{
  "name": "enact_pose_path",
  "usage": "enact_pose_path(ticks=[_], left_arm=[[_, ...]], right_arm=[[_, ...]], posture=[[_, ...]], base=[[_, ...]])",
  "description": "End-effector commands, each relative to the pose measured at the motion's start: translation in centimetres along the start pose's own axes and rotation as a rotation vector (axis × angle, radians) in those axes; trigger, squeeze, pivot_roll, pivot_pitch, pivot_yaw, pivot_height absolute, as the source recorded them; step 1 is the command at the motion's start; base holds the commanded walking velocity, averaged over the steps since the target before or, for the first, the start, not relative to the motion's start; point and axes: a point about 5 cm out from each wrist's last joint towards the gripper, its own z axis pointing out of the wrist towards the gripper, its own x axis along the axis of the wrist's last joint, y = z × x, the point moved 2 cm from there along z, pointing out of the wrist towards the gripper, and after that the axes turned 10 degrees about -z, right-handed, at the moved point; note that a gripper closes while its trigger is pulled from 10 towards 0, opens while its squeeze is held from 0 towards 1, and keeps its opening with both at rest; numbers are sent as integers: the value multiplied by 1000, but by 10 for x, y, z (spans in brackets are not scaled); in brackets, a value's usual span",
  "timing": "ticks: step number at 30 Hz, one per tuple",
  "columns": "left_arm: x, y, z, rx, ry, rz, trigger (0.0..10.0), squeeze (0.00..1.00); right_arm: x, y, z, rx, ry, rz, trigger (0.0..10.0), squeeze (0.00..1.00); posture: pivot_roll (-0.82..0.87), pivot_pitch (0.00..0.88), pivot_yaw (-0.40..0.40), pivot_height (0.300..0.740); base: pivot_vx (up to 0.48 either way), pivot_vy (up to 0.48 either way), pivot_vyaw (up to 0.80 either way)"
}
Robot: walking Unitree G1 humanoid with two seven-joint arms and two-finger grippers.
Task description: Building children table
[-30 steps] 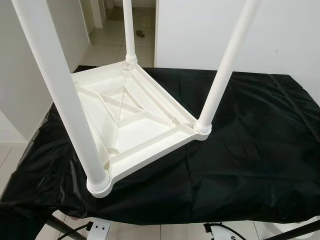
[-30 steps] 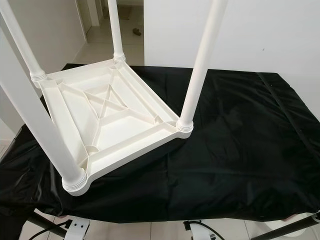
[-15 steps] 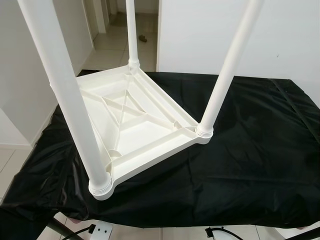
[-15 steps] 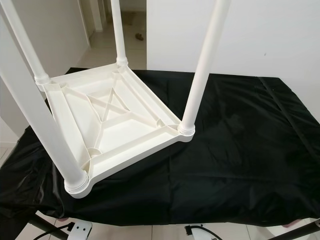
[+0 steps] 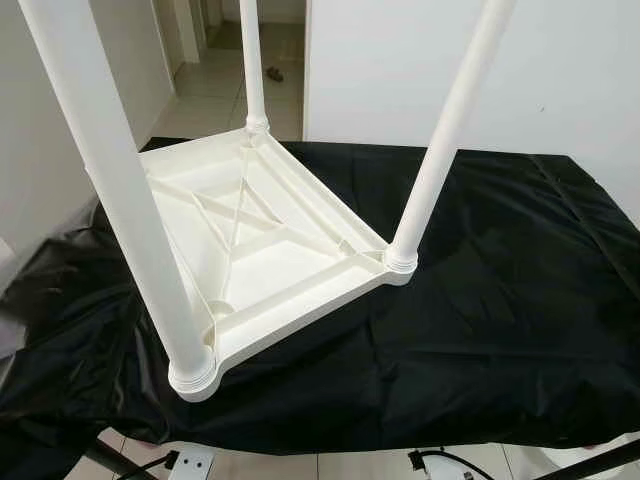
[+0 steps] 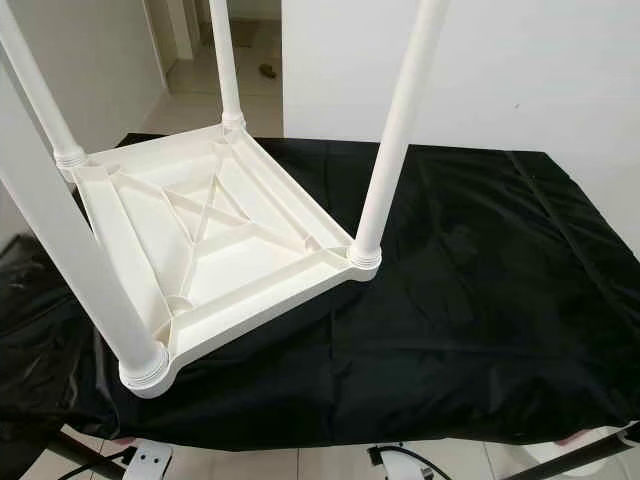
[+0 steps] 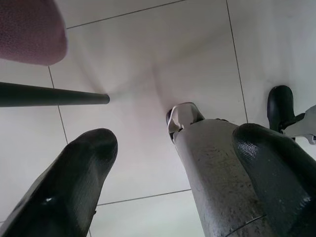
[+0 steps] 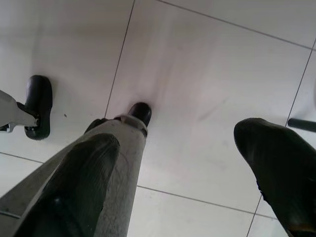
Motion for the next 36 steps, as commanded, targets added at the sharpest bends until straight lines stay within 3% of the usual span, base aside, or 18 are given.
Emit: enact_pose_path(ticks=[1, 21, 25, 36], left_arm=[[-13, 2, -2, 11, -38, 3, 10000, 0], [-1, 1, 0, -2, -1, 27, 10000, 0], [3, 3, 0, -24, 19, 64, 10000, 0], [15, 7, 1, -49, 78, 86, 10000, 0]], right_arm=[[-1, -1, 0, 10, -4, -12, 10000, 0], [9, 5, 2, 0, 21, -24, 10000, 0], [11, 8, 2, -7, 30, -20, 10000, 0], [24, 0, 4, 39, 91, -64, 10000, 0]], posture=[[80, 0, -43, 740], [77, 0, -40, 740], [80, 0, -41, 740], [112, 0, -58, 740]], base=[[0, 0, 0], [0, 0, 0], [0, 0, 0], [0, 0, 0]])
